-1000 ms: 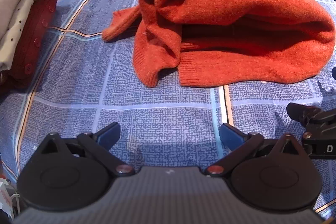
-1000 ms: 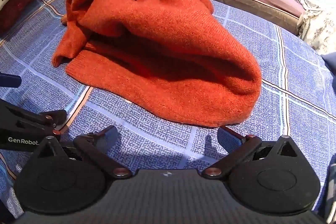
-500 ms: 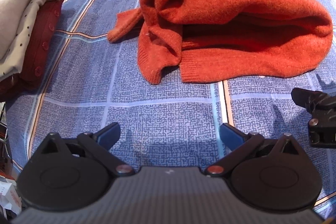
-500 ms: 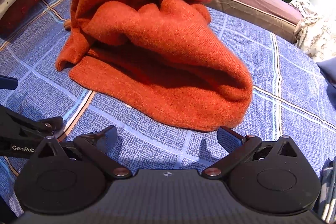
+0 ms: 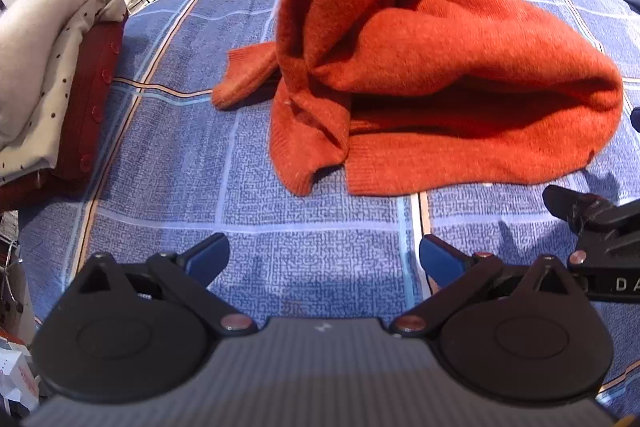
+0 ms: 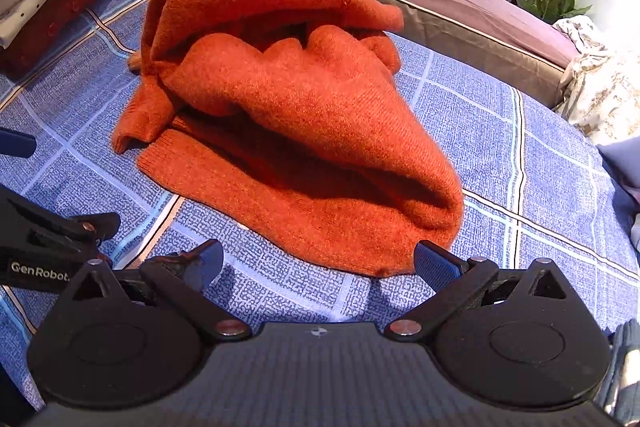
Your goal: Fold small clothes
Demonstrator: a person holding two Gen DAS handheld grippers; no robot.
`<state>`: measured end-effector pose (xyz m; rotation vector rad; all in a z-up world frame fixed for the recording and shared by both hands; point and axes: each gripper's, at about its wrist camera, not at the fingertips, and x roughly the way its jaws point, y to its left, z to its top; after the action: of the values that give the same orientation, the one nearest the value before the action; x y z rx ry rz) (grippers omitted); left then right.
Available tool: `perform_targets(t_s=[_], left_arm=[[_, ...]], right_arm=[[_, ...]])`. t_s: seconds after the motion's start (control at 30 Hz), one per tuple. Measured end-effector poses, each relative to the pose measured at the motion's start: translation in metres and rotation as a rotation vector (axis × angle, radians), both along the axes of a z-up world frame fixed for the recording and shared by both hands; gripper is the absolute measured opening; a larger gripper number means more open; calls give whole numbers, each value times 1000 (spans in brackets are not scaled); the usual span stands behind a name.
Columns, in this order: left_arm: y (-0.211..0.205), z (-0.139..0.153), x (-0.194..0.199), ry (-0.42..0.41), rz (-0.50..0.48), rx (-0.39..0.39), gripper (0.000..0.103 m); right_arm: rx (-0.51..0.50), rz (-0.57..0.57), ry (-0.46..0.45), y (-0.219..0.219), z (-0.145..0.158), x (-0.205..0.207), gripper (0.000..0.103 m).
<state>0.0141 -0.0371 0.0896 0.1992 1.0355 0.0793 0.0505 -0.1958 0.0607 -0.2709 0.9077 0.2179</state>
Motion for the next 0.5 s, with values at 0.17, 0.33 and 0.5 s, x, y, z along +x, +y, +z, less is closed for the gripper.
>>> perform_targets(t_s=[0.17, 0.33, 0.5], left_arm=[[7, 10, 10, -8, 18, -29, 103], [8, 16, 19, -7, 28, -30, 103], [-5, 17, 22, 2, 5, 24, 103]], right_arm=[[-11, 30, 1, 6, 8, 9, 103], [-25, 57, 8, 9, 14, 17, 103], [-32, 61, 15, 7, 17, 23, 103]])
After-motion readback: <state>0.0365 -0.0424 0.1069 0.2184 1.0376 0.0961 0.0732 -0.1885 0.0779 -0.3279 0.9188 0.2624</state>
